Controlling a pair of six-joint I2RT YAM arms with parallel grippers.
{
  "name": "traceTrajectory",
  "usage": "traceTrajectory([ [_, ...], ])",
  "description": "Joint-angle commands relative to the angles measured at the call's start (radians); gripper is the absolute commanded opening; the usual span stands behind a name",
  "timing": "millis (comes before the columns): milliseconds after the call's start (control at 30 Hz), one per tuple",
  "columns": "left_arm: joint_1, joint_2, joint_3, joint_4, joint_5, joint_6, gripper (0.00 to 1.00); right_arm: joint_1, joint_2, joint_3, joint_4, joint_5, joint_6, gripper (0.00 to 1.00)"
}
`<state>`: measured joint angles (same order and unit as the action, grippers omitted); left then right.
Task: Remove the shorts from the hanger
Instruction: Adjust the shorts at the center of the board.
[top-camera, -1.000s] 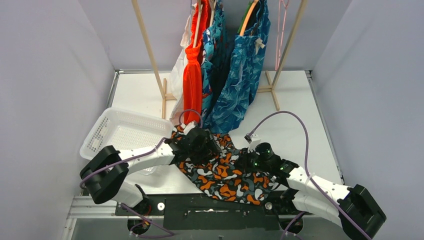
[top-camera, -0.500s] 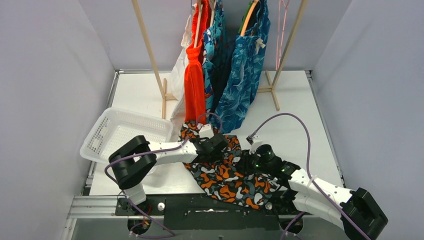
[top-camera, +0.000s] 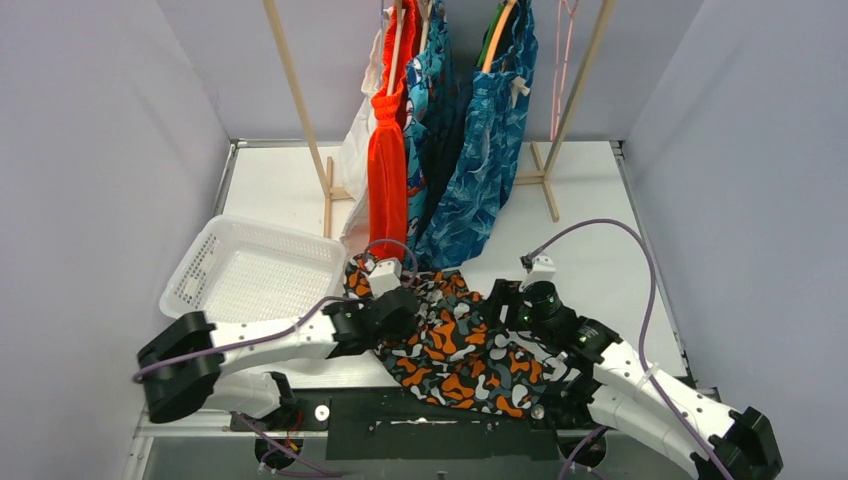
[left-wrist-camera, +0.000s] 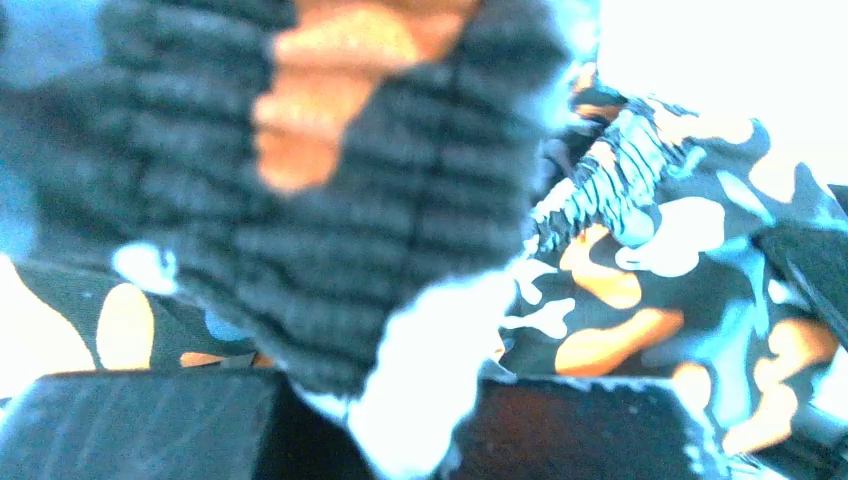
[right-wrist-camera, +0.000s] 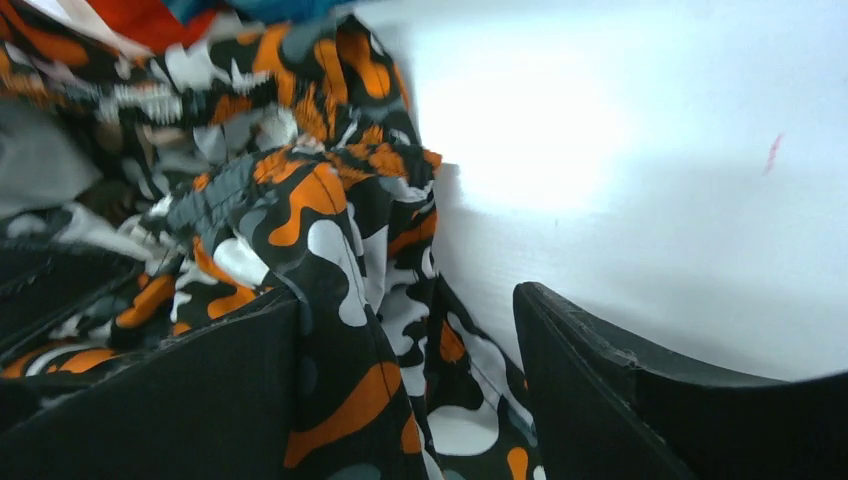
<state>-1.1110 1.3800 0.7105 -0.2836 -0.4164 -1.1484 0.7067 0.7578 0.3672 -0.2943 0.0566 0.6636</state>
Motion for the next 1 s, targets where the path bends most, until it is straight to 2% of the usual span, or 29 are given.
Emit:
traceTrajectory([
  [0,0.007,-0.181,-0.109,0.179,0.011,0.101,0.0,-0.06,-0.047,0.071,0.03,0.052,0.014,0.75],
  [167,0.019,-0.189,-0.127,0.119,0.063,0.117,0.0,-0.232,0.1,0.114,0.166,-0.338,0.03,0.85],
  [267,0.023,-0.149,-0.134,0.138,0.105,0.113,0.0,-0.274,0.226,0.148,0.239,-0.43,0.028,0.92],
  [433,0.027,-0.076,-0.123,0.207,0.158,0.082,0.01,-0.286,0.472,0.238,0.333,-0.652,0.011,0.94],
  [567,0.042,-0.042,-0.108,0.264,0.186,0.064,0.11,-0.259,0.619,0.273,0.375,-0.742,0.008,0.92],
  [700,0.081,-0.025,-0.092,0.31,0.24,0.071,0.24,-0.197,0.682,0.282,0.387,-0.761,-0.026,0.8],
  [733,0.091,-0.021,-0.089,0.316,0.252,0.072,0.3,-0.177,0.685,0.283,0.389,-0.757,-0.034,0.76],
  [833,0.121,-0.014,-0.094,0.343,0.29,0.064,0.4,-0.123,0.675,0.265,0.404,-0.74,-0.047,0.59],
  [867,0.128,-0.013,-0.097,0.352,0.305,0.058,0.43,-0.118,0.663,0.249,0.416,-0.728,-0.042,0.51],
  [967,0.143,-0.018,-0.105,0.373,0.312,0.03,0.54,-0.123,0.603,0.182,0.461,-0.696,-0.015,0.35],
])
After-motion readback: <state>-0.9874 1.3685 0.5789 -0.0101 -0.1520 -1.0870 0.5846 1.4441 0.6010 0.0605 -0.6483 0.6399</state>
